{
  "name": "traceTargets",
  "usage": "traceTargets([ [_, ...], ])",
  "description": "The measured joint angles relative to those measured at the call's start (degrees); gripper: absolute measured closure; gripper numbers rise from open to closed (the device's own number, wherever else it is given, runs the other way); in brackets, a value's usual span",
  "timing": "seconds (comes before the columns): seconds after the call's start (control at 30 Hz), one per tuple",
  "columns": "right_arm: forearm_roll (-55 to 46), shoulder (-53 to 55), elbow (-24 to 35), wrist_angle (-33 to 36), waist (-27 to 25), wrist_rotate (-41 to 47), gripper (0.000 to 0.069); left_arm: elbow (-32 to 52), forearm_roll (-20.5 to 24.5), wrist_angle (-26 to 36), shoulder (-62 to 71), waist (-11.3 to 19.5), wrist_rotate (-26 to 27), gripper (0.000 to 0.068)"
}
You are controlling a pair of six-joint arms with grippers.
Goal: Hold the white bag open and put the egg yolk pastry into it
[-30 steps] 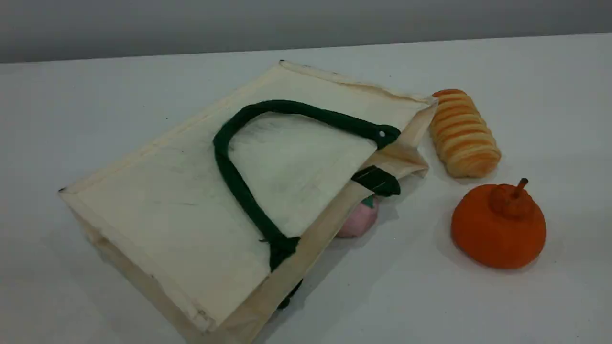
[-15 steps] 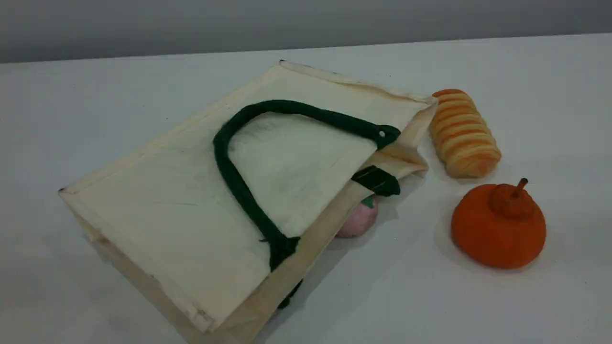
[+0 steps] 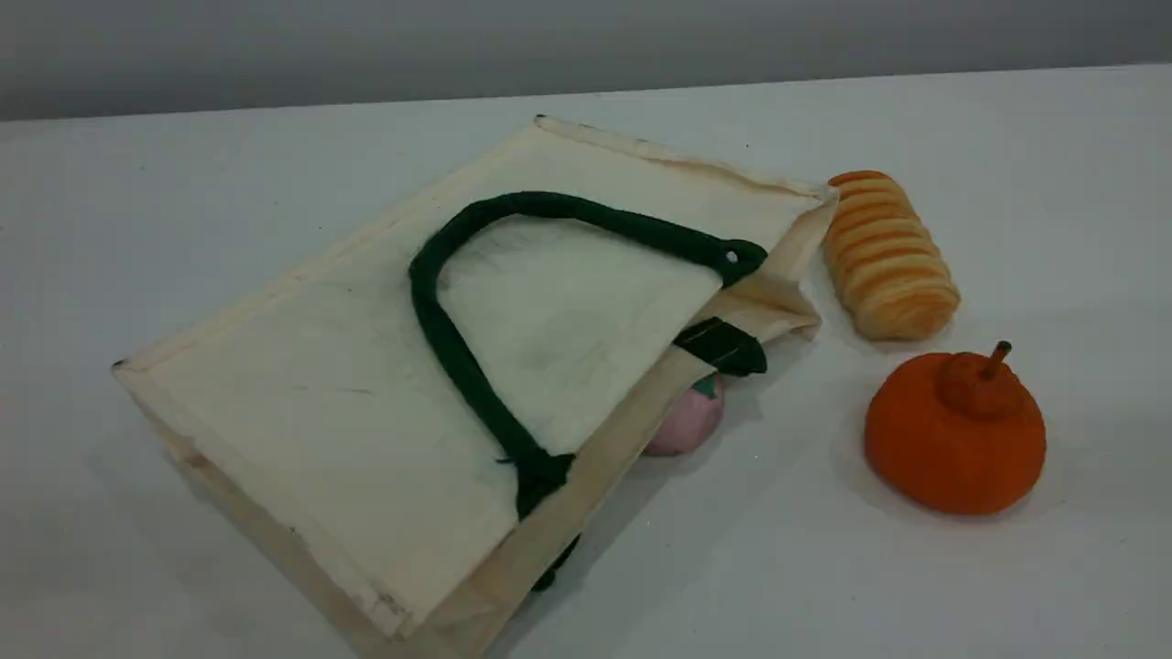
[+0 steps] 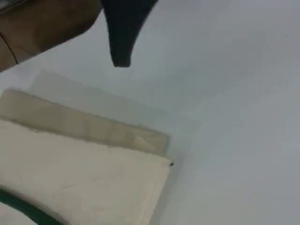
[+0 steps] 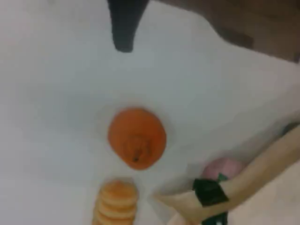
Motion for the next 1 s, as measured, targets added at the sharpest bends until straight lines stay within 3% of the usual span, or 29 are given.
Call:
traceTargets([
  [0.53, 3.41, -0.57, 0.14, -0.28, 0.00, 2.38, 0.0118, -0.03, -0.01, -0.06, -0.05, 0.00, -0.57, 0.0097],
  [0.87, 3.75, -14.03, 0.14, -0.28, 0.00, 2.33, 0.0118, -0.03, 0.01, -0.02, -3.99, 0.84, -0.57, 0.0097],
  [1.0, 3.68, -17.10, 0.14, -0.17, 0.00, 2.33, 0.0118, -0.03, 0.06, 0.04, -6.97, 3.54, -0.57, 0.0097],
])
